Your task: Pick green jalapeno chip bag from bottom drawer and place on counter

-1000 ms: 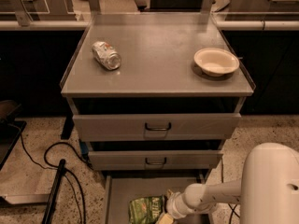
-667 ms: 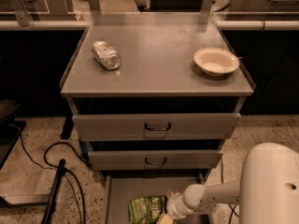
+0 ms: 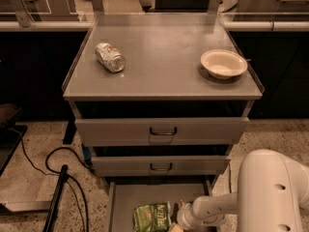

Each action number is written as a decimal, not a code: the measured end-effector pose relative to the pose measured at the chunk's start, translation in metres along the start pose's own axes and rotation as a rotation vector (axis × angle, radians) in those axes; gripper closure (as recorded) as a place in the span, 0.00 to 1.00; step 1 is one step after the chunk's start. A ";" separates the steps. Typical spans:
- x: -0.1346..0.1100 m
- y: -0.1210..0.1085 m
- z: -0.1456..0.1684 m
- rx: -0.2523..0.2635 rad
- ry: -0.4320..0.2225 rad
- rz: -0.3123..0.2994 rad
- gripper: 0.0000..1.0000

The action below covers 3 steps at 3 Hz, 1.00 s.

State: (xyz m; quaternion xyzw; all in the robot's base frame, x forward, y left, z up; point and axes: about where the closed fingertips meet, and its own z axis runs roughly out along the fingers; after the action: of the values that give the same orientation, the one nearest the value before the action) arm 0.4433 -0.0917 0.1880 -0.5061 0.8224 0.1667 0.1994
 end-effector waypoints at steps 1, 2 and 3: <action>-0.001 0.001 0.008 -0.013 -0.035 0.002 0.00; -0.018 -0.002 0.026 -0.032 -0.102 -0.023 0.00; -0.036 -0.010 0.043 -0.047 -0.159 -0.050 0.00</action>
Offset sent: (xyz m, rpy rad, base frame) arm 0.0434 0.0518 -0.0206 0.1918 -0.0880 0.0580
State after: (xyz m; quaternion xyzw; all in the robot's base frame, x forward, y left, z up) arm 0.4739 -0.0483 0.1681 -0.5161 0.7869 0.2207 0.2562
